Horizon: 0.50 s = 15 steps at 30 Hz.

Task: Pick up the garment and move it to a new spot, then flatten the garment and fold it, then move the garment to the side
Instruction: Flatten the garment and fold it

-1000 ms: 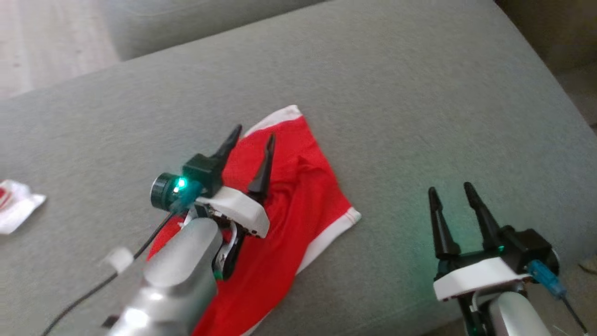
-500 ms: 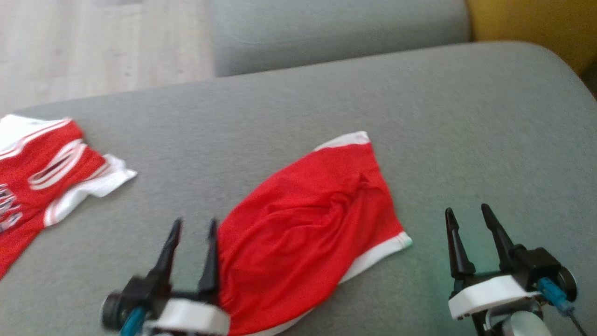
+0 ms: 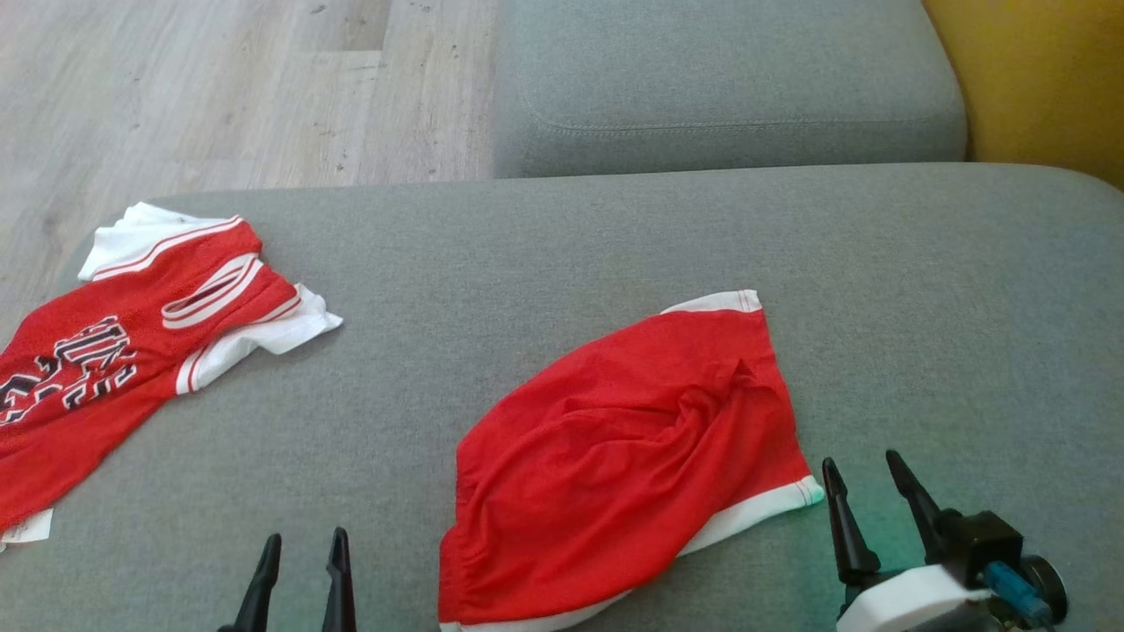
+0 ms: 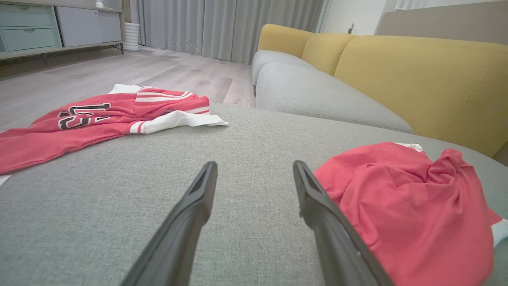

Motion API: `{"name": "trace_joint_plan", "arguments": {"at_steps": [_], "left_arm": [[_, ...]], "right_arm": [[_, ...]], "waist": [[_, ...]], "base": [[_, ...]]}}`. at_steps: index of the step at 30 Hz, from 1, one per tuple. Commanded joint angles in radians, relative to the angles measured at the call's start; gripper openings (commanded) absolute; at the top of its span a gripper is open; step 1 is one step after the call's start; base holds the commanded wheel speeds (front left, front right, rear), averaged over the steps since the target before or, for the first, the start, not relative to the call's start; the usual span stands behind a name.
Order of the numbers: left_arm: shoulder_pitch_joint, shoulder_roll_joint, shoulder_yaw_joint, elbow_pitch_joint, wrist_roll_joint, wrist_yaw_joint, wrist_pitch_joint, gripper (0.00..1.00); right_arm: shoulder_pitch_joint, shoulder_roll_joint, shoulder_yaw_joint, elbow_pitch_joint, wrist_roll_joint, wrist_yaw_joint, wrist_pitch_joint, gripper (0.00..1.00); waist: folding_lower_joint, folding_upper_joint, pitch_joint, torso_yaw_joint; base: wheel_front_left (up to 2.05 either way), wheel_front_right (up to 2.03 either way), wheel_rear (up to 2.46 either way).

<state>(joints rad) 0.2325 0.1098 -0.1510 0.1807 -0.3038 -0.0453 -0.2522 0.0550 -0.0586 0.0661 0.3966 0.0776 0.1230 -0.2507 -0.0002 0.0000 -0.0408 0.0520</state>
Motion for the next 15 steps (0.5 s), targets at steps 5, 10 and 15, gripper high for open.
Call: {"name": "trace_joint_plan", "arguments": {"at_steps": [5, 10, 15], "left_arm": [[-0.046, -0.03, 0.071, -0.024, 0.038, -0.048, -0.009, 1.0], [-0.068, -0.036, 0.083, -0.008, 0.063, -0.069, -0.009, 1.0], [-0.082, -0.04, 0.095, 0.004, 0.071, -0.077, -0.009, 1.0]], "right_arm": [[-0.027, 0.0, 0.028, -0.005, -0.001, 0.008, -0.011, 1.0], [-0.029, 0.004, 0.035, 0.006, -0.004, 0.008, -0.011, 1.0], [-0.032, 0.006, 0.041, 0.012, -0.001, 0.008, -0.011, 1.0]], "waist": [[0.0002, 0.0, 0.004, -0.001], [0.0002, 0.0, 0.008, -0.02], [0.0002, 0.0, 0.009, -0.035]], "base": [[0.0, 0.0, 0.0], [0.0, 0.0, 0.0], [0.0, 0.0, 0.0]]}}
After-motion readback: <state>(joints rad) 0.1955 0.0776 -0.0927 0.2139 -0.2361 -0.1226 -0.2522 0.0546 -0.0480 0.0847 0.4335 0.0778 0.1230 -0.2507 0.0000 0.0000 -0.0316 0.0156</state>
